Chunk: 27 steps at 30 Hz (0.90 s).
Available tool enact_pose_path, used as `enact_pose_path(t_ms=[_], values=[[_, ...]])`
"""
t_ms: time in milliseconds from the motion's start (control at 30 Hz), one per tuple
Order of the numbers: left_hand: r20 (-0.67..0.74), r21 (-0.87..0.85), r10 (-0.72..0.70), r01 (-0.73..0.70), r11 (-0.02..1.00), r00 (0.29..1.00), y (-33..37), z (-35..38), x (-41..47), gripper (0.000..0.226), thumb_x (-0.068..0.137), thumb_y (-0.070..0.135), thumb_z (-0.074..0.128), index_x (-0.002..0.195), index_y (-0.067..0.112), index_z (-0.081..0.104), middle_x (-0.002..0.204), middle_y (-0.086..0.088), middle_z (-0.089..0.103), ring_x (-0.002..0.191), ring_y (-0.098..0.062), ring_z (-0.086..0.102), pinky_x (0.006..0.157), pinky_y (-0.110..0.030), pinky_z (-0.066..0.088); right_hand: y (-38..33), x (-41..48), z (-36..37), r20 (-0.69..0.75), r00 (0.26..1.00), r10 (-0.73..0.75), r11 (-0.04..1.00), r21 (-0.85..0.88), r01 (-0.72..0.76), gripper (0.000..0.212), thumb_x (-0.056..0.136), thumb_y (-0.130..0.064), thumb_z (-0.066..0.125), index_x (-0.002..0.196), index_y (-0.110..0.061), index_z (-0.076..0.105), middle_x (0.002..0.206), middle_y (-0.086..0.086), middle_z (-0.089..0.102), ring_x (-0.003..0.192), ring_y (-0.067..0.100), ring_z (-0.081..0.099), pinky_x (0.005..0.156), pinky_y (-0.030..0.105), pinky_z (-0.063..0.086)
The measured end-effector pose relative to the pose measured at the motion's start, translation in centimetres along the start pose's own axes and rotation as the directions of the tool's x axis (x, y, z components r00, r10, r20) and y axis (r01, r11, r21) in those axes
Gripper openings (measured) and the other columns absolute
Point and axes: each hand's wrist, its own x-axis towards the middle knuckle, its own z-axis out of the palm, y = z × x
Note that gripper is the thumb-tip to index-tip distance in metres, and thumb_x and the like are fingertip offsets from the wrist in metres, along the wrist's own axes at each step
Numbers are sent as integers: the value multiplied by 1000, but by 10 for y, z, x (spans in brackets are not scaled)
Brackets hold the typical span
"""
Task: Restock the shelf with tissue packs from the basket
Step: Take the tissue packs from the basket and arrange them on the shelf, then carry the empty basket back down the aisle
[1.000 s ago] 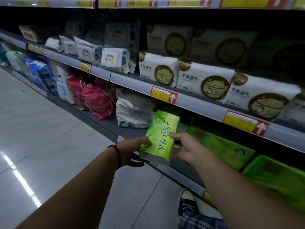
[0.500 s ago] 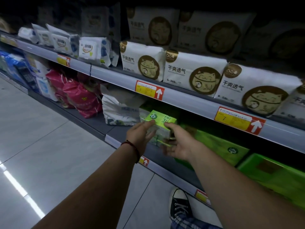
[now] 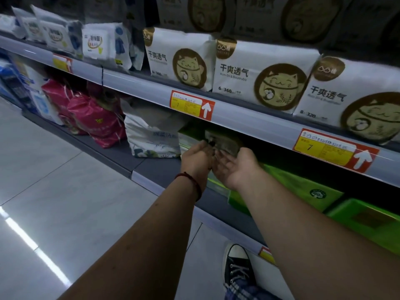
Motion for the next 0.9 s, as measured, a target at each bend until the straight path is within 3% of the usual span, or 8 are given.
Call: enact_pose_path(t_ms=[133, 267, 367, 467, 500, 600, 733, 900], values=[[20, 183, 37, -40, 982, 999, -4, -3, 8, 73, 85, -28, 23, 146, -1, 51, 142, -16, 61, 131, -32, 58, 98, -34, 51, 10, 2, -4, 84, 993, -88, 996, 20, 87, 36, 105, -29, 40, 110, -4, 65, 108, 11, 74, 93, 28, 69, 83, 37, 55], [61, 332, 94, -109, 937, 994, -5, -10, 11, 70, 89, -27, 28, 134, 13, 62, 126, -1, 65, 133, -24, 55, 116, -48, 44, 23, 5, -4, 42, 969, -244, 925, -292, 245, 9, 97, -21, 59, 97, -18, 68, 94, 0, 71, 90, 22, 70, 97, 46, 55], [111, 437, 148, -182, 881, 983, -5, -14, 12, 56, 99, -17, 36, 137, 16, 60, 136, -3, 64, 137, -21, 53, 115, -36, 44, 26, 13, -9, -7, 908, -418, 743, -578, 338, 21, 93, -1, 57, 110, -11, 65, 104, 5, 66, 93, 23, 63, 93, 48, 55], [170, 594, 219, -277, 755, 961, -2, -23, 5, 48, 101, -4, 48, 144, 17, 57, 144, -3, 61, 127, -15, 56, 86, -7, 47, 24, 20, -13, 108, 849, -517, 511, -757, 407, 40, 94, -4, 56, 132, -15, 61, 127, 6, 65, 117, 29, 62, 99, 42, 52], [186, 657, 258, -315, 684, 948, -1, -27, 2, 47, 101, 1, 53, 143, 19, 58, 143, -1, 62, 128, -18, 57, 86, -8, 49, 23, 19, -15, 181, 835, -520, 382, -825, 417, 42, 96, -10, 59, 137, -16, 59, 136, 5, 63, 123, 28, 59, 100, 38, 50], [248, 810, 344, -389, 439, 905, 7, -39, -11, 48, 97, 16, 67, 144, 22, 57, 142, -2, 62, 131, -24, 56, 109, -38, 48, 16, 5, -28, 396, 789, -470, 89, -868, 488, 54, 97, -21, 65, 148, -21, 47, 149, 4, 53, 131, 28, 55, 108, 44, 47], [347, 874, 365, -439, 209, 864, 21, -46, -45, 60, 92, 30, 75, 147, 20, 52, 144, -5, 59, 132, -24, 55, 111, -43, 47, 1, -46, -61, 584, 690, -427, -286, -811, 510, 62, 93, -27, 71, 150, -21, 44, 150, 6, 50, 132, 26, 52, 108, 39, 46], [477, 853, 328, -520, 50, 815, 27, -23, -119, 62, 91, 39, 74, 146, 20, 52, 146, -3, 57, 135, -25, 52, 111, -43, 46, -19, -133, -119, 594, 688, -417, -448, -793, 412, 69, 93, -33, 70, 153, -23, 39, 152, 2, 47, 133, 26, 49, 105, 36, 45]])
